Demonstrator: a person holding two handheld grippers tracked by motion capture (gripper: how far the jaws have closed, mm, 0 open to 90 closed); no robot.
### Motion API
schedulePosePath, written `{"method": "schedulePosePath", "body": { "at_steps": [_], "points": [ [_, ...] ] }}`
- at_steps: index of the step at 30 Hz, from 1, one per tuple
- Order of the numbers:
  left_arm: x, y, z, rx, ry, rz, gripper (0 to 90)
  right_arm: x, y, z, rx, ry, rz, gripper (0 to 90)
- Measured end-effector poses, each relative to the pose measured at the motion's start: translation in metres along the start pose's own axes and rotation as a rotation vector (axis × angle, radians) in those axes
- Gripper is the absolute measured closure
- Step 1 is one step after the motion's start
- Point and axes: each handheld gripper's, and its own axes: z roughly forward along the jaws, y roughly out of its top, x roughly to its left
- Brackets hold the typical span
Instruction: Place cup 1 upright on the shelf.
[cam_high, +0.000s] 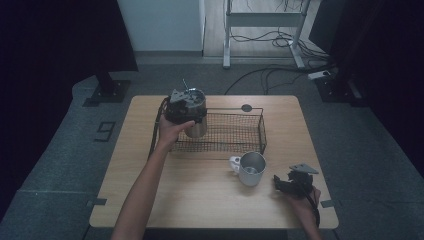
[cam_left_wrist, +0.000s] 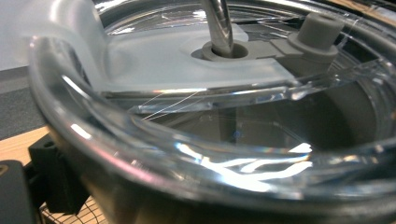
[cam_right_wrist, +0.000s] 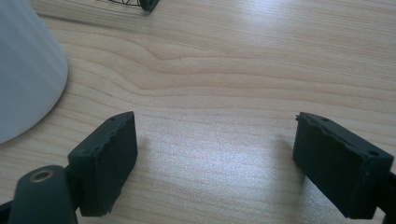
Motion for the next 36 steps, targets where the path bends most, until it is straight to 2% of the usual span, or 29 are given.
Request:
{"method": "schedulePosePath", "body": {
  "at_steps": [13,21,36],
  "points": [
    [0.0,-0.008,0.019,0.04,0.01,-0.008,3.9,0.0,0.0,0.0,0.0,0.001,0.0,14.0],
    [0.001,-0.02,0.03,0.076,0.023,-0.017,3.8,0.0,0.0,0.0,0.0,0.001,0.0,14.0],
    [0.005,-0.037,0.039,0.113,0.048,-0.028,3.9,0.0,0.0,0.0,-0.001,0.001,-0.001,14.0]
  ]
}}
